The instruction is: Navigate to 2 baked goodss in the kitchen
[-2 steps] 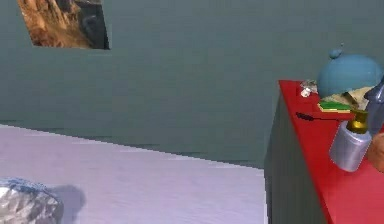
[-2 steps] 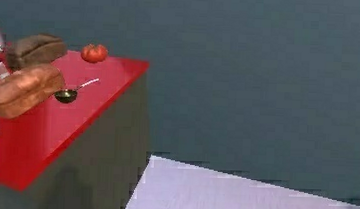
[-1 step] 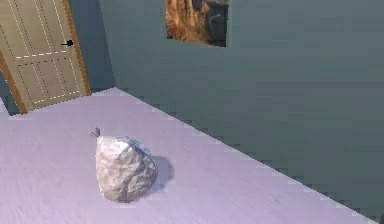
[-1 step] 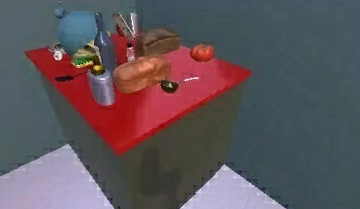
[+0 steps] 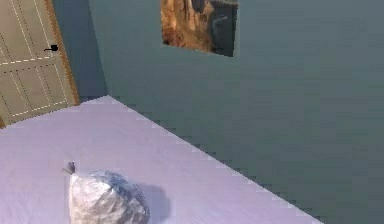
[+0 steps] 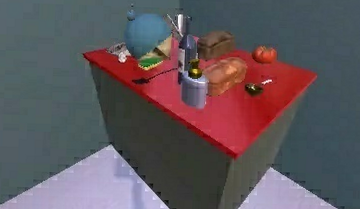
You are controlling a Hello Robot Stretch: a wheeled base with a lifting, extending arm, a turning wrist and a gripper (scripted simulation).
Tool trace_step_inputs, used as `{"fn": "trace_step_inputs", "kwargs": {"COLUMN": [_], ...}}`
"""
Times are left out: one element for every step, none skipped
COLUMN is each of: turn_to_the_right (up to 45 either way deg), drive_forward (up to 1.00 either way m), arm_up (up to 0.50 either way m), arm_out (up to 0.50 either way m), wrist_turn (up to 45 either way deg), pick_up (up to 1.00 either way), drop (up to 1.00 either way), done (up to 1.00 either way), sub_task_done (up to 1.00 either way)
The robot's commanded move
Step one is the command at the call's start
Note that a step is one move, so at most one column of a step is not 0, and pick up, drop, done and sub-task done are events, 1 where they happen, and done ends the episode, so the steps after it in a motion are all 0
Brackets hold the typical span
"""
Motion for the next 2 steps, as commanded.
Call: {"fn": "trace_step_inputs", "kwargs": {"turn_to_the_right": [42.0, 0.0], "drive_forward": [0.00, 0.60], "arm_up": [0.00, 0.00], "arm_out": [0.00, 0.00], "wrist_turn": [0.0, 0.0], "pick_up": [0.00, 0.00], "drop": [0.00, 0.00], "done": [0.00, 0.00], "sub_task_done": [0.00, 0.00]}}
